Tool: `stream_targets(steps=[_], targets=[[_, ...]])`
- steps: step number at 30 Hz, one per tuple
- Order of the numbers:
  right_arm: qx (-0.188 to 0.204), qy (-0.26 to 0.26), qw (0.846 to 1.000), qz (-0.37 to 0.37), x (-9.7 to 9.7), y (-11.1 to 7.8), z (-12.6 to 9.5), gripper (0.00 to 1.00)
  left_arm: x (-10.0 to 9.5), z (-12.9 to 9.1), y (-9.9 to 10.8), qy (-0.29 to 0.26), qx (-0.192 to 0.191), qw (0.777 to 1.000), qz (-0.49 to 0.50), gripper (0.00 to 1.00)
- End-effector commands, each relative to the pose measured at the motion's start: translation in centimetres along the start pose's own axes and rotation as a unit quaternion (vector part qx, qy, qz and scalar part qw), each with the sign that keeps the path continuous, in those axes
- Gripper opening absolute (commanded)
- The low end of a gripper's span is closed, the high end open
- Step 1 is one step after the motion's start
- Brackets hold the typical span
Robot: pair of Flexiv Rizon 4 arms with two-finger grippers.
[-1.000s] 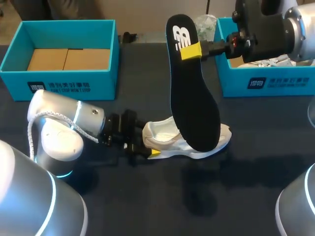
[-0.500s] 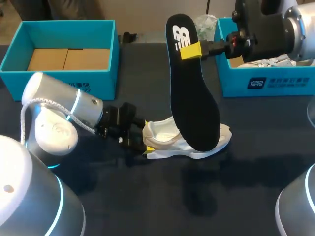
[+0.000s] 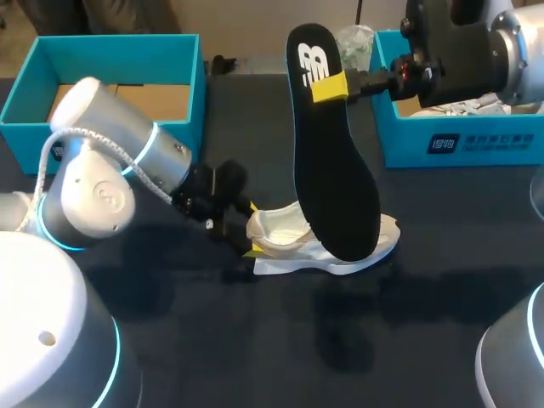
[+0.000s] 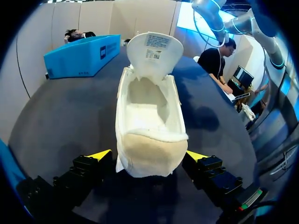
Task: Take the shoe out of the shoebox, open the shoe tongue, remove and reinsert the insole, then place the shoe into the shoebox
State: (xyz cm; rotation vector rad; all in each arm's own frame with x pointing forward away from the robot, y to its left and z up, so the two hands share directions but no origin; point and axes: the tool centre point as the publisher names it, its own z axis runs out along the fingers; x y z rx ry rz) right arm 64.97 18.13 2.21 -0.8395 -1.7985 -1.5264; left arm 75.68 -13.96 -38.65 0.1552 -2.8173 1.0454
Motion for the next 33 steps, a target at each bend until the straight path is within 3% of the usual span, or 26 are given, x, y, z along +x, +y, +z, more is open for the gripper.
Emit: stream_targets(steps=[1,14,27,33], targets=[[0.001,-0.001,1.0,0.001,-0.1,0.1,0.2,0.0,-0.1,0.0,-0.2,0.0,-0.027,1.0,-0.001,1.0],[0.001,-0.001,1.0,0.001,-0.1,0.1,0.2,0.0,-0.3,-2.1,-2.3,-0.049,-0.147,0.988,0.003,1.0],[0.001,-0.001,1.0,0.001,-0.1,0.1,0.2,0.0,-0.4,-2.7,-4.5,-0.06,-0.24,0.969,0.018,1.0],[0.001,-0.001,1.0,0.001,-0.1,0.1,0.2,0.0,-0.3,-2.6,-5.3,-0.062,-0.265,0.962,0.028,1.0]])
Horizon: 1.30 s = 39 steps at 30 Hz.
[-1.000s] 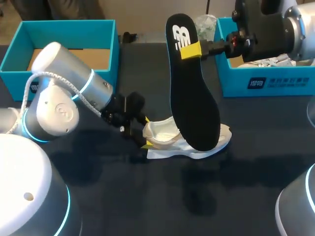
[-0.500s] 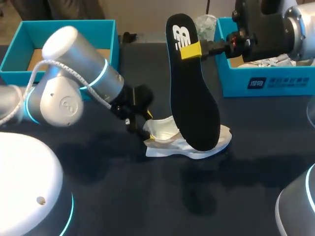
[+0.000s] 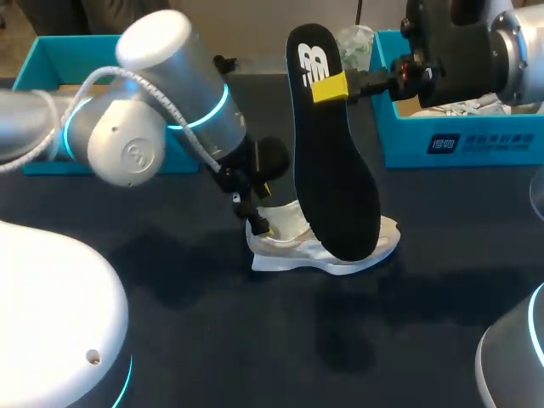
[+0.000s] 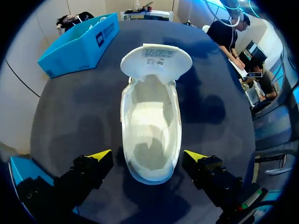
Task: Take the shoe out of the shoebox, open the shoe tongue, remove and reinsert the insole, then place the shoe into the shoebox
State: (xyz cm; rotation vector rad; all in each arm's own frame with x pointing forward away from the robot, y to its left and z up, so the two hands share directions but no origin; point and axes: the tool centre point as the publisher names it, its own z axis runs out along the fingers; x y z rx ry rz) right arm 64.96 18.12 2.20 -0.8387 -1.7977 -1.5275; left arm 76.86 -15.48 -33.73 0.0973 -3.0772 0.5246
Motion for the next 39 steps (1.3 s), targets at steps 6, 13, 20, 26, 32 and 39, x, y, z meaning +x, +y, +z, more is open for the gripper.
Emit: stream_targets(steps=[6,13,20,26,32,39], targets=[[0.001,-0.001,1.0,0.001,-0.1,0.1,0.2,0.0,-0.3,-0.3,-1.4,0.004,-0.09,0.996,0.005,1.0],[0.001,-0.001,1.0,0.001,-0.1,0.1,0.2,0.0,-0.5,-0.6,-2.0,0.006,-0.089,0.996,0.006,1.0],[0.001,-0.001,1.0,0.001,-0.1,0.1,0.2,0.0,-0.5,-0.6,-2.3,0.005,-0.088,0.996,0.005,1.0],[0.001,-0.001,1.0,0.001,-0.1,0.1,0.2,0.0,-0.5,-0.4,-2.4,0.008,-0.086,0.996,0.002,1.0],[0.001,-0.001,1.0,0.001,-0.1,0.1,0.2,0.0,-0.5,-0.3,-2.5,0.011,-0.088,0.996,0.0,1.0],[0.001,-0.001,1.0,0.001,-0.1,0.1,0.2,0.0,0.0,-0.4,-2.9,0.013,-0.097,0.995,-0.007,1.0]])
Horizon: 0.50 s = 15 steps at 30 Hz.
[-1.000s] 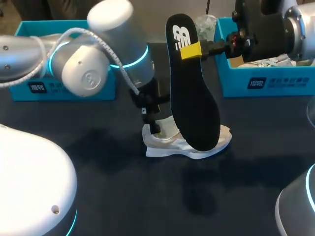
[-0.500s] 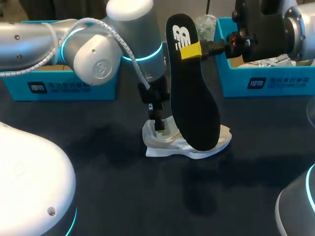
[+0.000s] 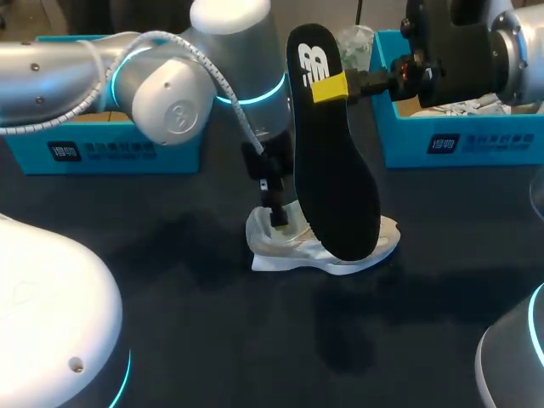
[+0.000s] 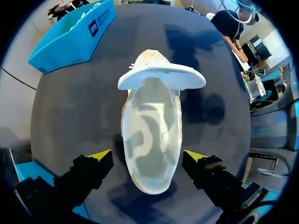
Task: Take the shoe out of the shoebox, open the shoe tongue, remove and reinsert the insole, then place the shoe into the shoebox
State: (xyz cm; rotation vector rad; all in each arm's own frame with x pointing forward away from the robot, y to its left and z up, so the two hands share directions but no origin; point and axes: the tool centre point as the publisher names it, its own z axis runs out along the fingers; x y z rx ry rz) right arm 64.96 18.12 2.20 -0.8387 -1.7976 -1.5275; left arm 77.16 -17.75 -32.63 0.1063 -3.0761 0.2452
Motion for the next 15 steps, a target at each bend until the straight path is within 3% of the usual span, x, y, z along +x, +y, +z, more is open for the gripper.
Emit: stream_targets(steps=[1,15], targets=[[0.001,-0.001,1.0,0.001,-0.08,0.11,0.24,0.0,0.24,-0.17,-0.37,-0.001,-0.012,1.0,-0.003,1.0],[0.001,-0.001,1.0,0.001,-0.08,0.11,0.24,0.0,0.01,0.66,-0.32,-0.006,-0.035,0.999,-0.015,1.0]])
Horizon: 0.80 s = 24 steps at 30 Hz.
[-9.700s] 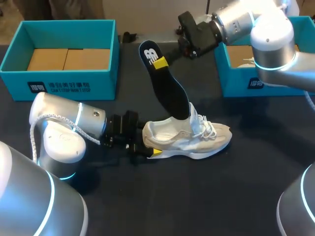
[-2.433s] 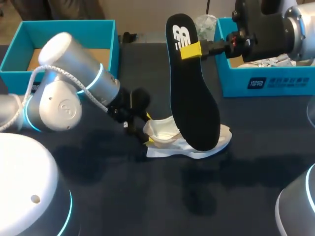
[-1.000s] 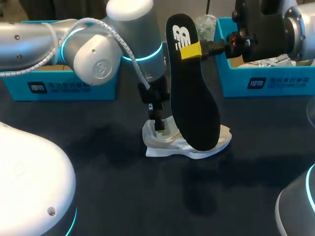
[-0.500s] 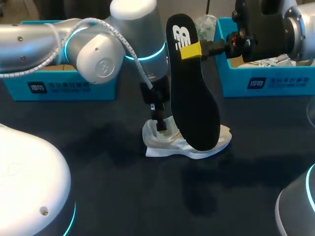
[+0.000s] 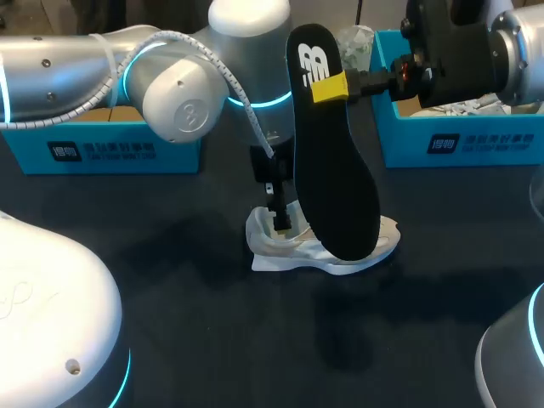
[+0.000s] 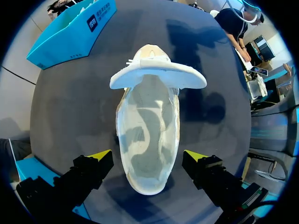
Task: Take the shoe out of the shoebox, open the shoe tongue, remove and reinsert the insole, then place the shoe into the shoebox
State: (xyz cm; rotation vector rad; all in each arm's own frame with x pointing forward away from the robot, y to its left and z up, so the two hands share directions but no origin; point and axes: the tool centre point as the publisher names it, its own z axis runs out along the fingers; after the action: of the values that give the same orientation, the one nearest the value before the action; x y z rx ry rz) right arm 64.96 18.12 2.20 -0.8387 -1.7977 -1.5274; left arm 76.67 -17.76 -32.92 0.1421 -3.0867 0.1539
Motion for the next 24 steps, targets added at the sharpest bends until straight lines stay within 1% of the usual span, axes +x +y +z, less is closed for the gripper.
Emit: stream_targets(steps=[1,5,12,16,17,18,19,20,21,22,23,24], targets=[[0.001,-0.001,1.0,0.001,-0.1,0.1,0.2,0.0,-0.8,0.4,-0.5,0.001,-0.006,1.0,-0.006,1.0],[0.001,-0.001,1.0,0.001,-0.1,0.1,0.2,0.0,-1.6,0.8,-1.4,0.0,-0.002,1.0,-0.003,1.0],[0.001,-0.001,1.0,0.001,-0.1,0.1,0.2,0.0,-3.1,1.3,-3.6,-0.011,0.007,1.0,0.003,1.0],[0.001,-0.001,1.0,0.001,-0.1,0.1,0.2,0.0,-3.8,1.9,-4.9,-0.019,0.002,1.0,0.015,1.0],[0.001,-0.001,1.0,0.001,-0.1,0.1,0.2,0.0,-3.9,2.1,-5.1,-0.015,0.007,1.0,0.018,0.94],[0.001,-0.001,1.0,0.001,-0.1,0.1,0.2,0.0,-4.0,2.4,-5.3,-0.015,0.001,1.0,0.019,0.84],[0.001,-0.001,1.0,0.001,-0.1,0.1,0.2,0.0,-4.1,2.6,-5.5,-0.013,0.004,1.0,0.025,0.71],[0.001,-0.001,1.0,0.001,-0.1,0.1,0.2,0.0,-4.2,3.0,-5.6,-0.01,0.003,1.0,0.029,0.69],[0.001,-0.001,1.0,0.001,-0.1,0.1,0.2,0.0,-4.3,3.3,-5.8,-0.01,-0.001,1.0,0.028,0.71],[0.001,-0.001,1.0,0.001,-0.1,0.1,0.2,0.0,-4.3,3.6,-5.9,-0.012,0.003,0.999,0.03,0.68],[0.001,-0.001,1.0,0.001,-0.1,0.1,0.2,0.0,-4.4,3.9,-5.9,-0.005,0.003,0.999,0.034,0.49],[0.001,-0.001,1.0,0.001,-0.1,0.1,0.2,0.0,-4.4,4.1,-6.0,-0.008,0.003,0.999,0.035,0.47]])
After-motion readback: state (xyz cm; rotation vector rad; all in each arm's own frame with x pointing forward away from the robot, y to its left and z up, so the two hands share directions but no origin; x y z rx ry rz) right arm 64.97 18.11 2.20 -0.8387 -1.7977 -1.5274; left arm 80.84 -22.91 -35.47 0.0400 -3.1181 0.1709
